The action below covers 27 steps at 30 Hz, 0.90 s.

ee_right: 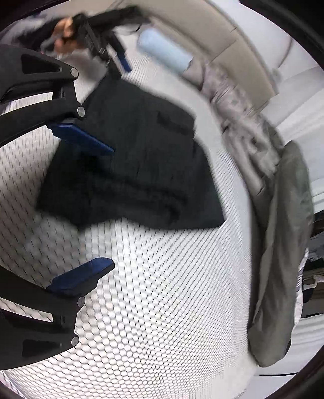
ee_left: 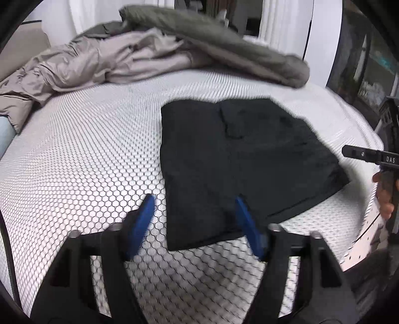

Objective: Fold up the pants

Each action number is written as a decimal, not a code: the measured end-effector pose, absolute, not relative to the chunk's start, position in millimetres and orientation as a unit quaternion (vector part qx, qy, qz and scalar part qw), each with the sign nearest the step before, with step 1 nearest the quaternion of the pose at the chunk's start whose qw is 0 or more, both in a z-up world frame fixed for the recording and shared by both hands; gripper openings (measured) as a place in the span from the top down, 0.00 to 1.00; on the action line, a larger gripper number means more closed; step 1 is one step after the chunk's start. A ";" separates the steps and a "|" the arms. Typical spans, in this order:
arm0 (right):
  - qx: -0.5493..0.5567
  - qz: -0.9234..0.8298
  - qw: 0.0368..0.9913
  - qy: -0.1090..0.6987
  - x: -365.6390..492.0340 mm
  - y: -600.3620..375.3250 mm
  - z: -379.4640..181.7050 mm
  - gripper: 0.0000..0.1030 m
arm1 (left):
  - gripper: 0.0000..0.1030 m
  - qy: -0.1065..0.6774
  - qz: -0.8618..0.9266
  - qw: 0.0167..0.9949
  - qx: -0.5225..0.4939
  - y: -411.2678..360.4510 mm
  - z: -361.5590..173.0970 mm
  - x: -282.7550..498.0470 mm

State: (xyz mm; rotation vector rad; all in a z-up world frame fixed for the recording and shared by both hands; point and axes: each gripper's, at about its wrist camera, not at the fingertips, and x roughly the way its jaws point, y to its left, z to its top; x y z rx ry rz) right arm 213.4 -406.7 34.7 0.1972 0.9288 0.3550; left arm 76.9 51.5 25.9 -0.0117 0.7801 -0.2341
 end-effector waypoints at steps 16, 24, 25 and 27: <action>0.019 0.191 0.931 0.311 158.1 -343.1 44.0 0.00 | 0.01 0.291 -0.073 0.954 -0.017 45.9 41.0 40.9; 0.037 0.187 0.935 0.298 153.6 -346.1 41.5 0.00 | 0.01 0.287 -0.082 0.954 -0.039 48.4 39.6 52.2; 0.042 0.182 0.935 0.300 154.3 -345.8 41.2 0.00 | 0.01 0.289 -0.083 0.953 -0.043 49.0 39.8 52.5; 0.059 0.180 0.933 0.305 156.3 -347.3 40.0 0.00 | 0.01 0.292 -0.081 0.952 -0.048 49.3 39.7 53.9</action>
